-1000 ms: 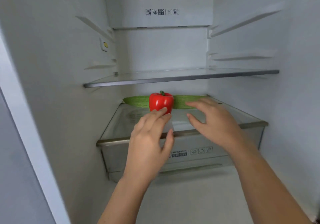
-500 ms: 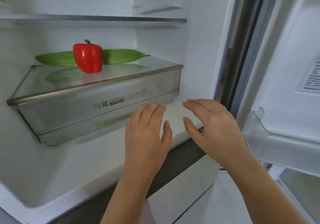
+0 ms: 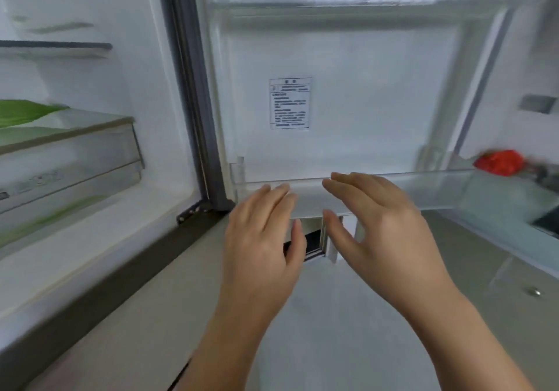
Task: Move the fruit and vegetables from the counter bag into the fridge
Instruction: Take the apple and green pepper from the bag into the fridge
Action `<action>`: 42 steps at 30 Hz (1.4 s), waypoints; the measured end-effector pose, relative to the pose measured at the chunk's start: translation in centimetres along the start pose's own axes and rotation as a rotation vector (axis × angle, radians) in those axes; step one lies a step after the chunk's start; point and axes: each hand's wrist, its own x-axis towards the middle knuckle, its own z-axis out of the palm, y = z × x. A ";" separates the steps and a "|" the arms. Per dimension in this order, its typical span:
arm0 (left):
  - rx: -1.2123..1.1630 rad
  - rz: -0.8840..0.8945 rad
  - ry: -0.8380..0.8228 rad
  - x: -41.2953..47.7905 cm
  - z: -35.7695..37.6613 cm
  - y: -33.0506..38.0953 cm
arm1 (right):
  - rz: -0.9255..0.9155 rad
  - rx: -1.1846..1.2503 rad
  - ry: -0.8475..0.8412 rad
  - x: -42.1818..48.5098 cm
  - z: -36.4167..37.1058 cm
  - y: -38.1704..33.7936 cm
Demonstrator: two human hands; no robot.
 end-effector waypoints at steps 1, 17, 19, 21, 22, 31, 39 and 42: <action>-0.032 0.013 -0.001 -0.2 0.6 1.8 | 0.013 -0.022 0.006 -1.0 -1.6 0.9; -0.637 0.349 -0.313 -6.4 10.1 38.1 | 0.527 -0.520 0.064 -23.4 -31.1 14.9; -0.717 0.414 -0.353 -7.4 11.1 42.3 | 0.602 -0.586 0.093 -26.0 -34.1 16.0; -0.801 0.460 -0.399 -8.3 12.3 46.0 | 0.669 -0.661 0.121 -28.4 -36.9 16.9; -0.844 0.474 -0.423 -8.7 12.9 47.8 | 0.701 -0.701 0.128 -29.4 -38.1 17.3; -1.176 0.682 -0.548 -10.8 19.7 64.1 | 0.984 -1.032 0.241 -36.5 -48.0 22.9; -1.469 0.876 -0.559 -10.6 24.4 77.7 | 1.217 -1.301 0.373 -39.8 -55.3 27.3; -1.572 0.923 -0.600 -12.1 24.2 82.2 | 1.329 -1.396 0.405 -41.8 -57.3 26.8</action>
